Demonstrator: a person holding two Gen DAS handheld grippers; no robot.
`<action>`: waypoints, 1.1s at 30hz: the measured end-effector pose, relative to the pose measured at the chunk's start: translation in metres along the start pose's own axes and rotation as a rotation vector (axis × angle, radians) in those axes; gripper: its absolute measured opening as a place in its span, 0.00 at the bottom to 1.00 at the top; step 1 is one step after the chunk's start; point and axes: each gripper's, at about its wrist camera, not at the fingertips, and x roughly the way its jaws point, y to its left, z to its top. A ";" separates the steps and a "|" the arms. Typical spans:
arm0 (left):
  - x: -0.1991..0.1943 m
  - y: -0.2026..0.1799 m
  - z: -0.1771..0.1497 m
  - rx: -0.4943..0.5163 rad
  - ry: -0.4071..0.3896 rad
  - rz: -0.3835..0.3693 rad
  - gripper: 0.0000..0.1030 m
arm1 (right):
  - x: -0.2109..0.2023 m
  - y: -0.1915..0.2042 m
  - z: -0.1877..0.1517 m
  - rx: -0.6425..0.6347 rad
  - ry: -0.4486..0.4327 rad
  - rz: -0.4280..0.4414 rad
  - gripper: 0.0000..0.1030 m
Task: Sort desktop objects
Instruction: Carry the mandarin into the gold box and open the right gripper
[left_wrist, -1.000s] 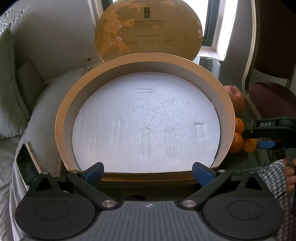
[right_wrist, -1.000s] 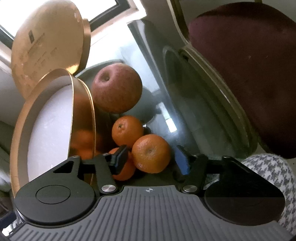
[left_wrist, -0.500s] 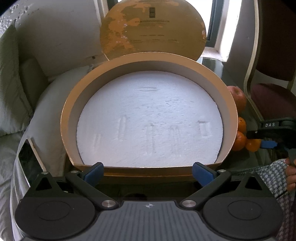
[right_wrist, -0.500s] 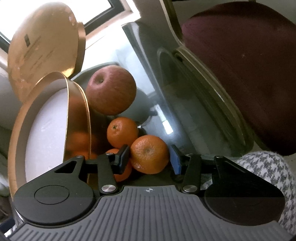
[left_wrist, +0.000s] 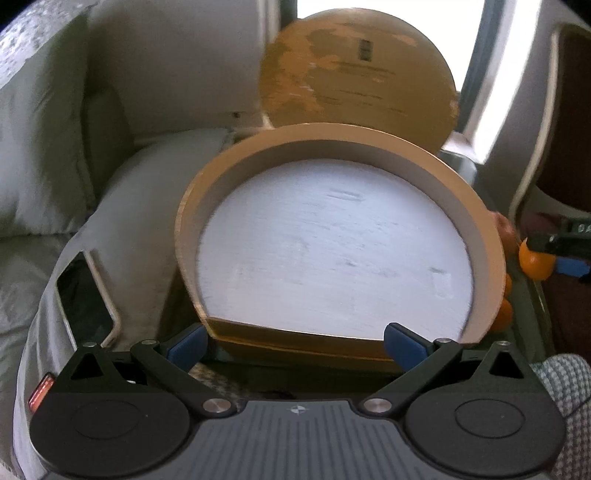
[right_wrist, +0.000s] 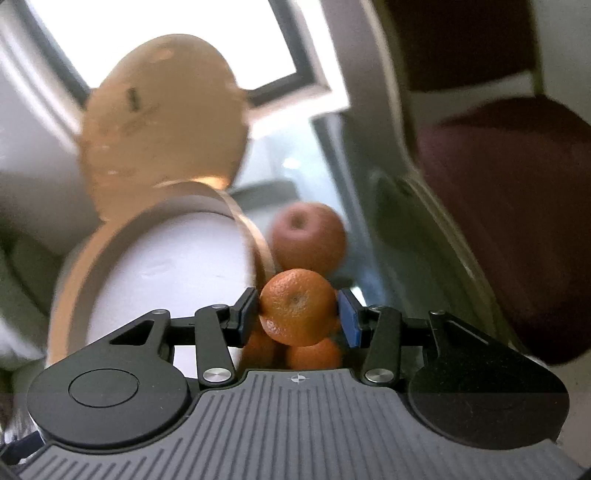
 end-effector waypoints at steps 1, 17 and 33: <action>0.000 0.005 0.000 -0.013 -0.001 0.006 0.99 | -0.002 0.010 0.000 -0.023 -0.004 0.019 0.47; 0.001 0.034 -0.004 -0.070 0.008 0.008 0.99 | 0.066 0.129 -0.054 -0.452 0.279 0.017 0.47; -0.004 0.015 -0.012 0.010 0.017 0.015 0.99 | 0.076 0.137 -0.064 -0.513 0.322 0.013 0.50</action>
